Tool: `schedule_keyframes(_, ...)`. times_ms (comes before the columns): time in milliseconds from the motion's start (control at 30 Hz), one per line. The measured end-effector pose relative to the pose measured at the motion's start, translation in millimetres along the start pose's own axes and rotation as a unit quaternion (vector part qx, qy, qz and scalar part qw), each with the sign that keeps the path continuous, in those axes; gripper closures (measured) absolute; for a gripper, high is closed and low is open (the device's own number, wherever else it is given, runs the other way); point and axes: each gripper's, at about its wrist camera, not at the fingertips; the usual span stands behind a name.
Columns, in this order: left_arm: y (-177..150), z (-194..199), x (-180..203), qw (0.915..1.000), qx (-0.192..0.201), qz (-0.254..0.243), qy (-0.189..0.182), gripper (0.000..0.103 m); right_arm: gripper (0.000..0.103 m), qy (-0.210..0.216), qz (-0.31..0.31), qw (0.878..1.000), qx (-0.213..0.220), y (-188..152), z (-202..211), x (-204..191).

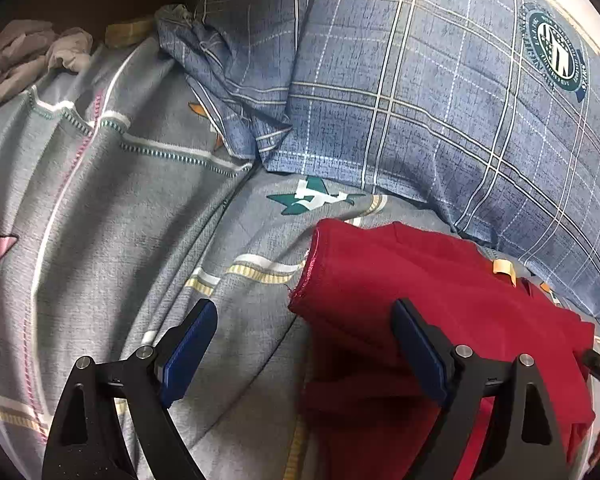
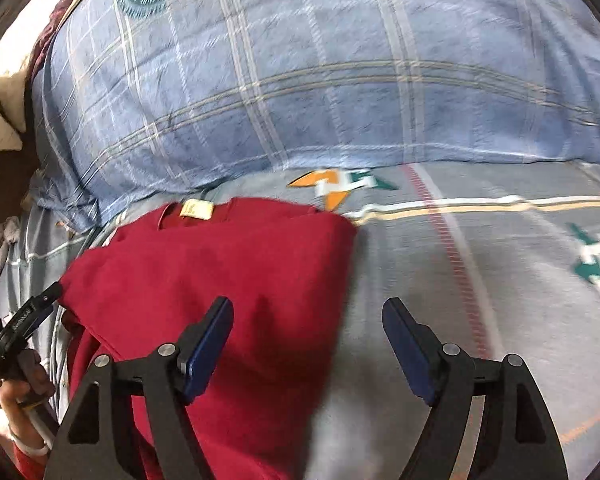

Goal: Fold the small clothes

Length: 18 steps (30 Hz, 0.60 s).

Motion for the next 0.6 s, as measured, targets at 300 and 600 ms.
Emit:
schedule_keyframes(300,-1,18,11,0.9973,0.043,-0.042,-0.043,0.014,0.094,-0.076,0.043,0.995,0.043,15,5,-3)
schedule_keyframes(600,0,23,-3,0.9986,0.040,-0.010,-0.032,0.014,0.014,0.009,0.152,0.986,0.067,-40,80,-41)
Point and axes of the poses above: each gripper's, at about its wrist camera, not at the fingertips, and z roughly against the way its jaws point, x to its right, y to its top, and after that the axes turned 3 degrees about x, right-handed
